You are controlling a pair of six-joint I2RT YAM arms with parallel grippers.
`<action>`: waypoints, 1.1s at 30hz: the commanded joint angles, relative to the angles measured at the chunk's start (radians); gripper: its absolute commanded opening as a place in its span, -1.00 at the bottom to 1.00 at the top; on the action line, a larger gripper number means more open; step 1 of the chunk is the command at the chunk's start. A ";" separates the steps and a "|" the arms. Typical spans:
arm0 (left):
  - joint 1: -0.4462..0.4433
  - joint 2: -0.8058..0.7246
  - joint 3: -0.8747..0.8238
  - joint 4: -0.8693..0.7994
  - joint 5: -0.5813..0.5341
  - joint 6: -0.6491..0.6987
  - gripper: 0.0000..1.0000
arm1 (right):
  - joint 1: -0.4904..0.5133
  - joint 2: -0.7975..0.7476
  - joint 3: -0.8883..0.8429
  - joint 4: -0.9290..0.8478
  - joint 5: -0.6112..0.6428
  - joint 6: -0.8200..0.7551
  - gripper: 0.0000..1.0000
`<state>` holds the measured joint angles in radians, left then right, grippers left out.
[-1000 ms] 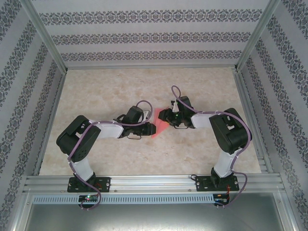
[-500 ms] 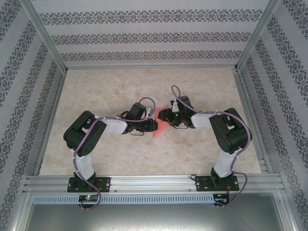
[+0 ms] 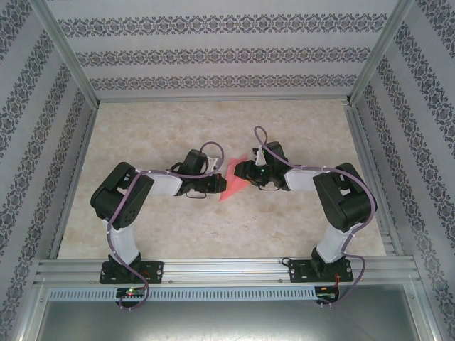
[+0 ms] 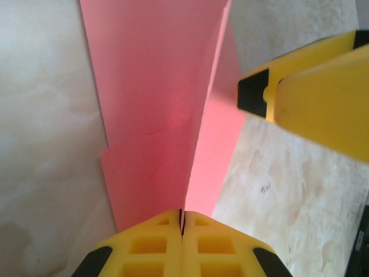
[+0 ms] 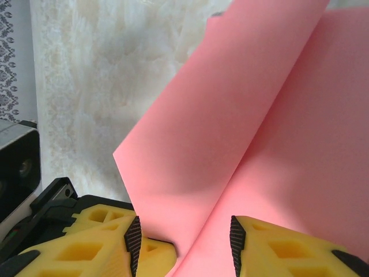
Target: Fold a paper plane with a square sheet of paper (pick it up from the middle)
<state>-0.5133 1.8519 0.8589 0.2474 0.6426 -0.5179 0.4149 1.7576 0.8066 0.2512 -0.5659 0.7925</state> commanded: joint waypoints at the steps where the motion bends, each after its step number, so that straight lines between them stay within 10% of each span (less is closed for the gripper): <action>1: 0.025 -0.040 -0.028 0.021 0.088 0.088 -0.94 | 0.010 -0.029 0.019 -0.038 0.010 -0.051 -0.04; 33: 0.070 0.053 0.025 -0.053 0.165 -0.054 -1.00 | 0.060 0.061 0.118 -0.178 0.125 -0.026 0.07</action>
<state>-0.4561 1.8866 0.8543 0.2611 0.7822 -0.5694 0.4694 1.8408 0.9245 0.1047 -0.4755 0.7780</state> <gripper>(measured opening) 0.066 0.532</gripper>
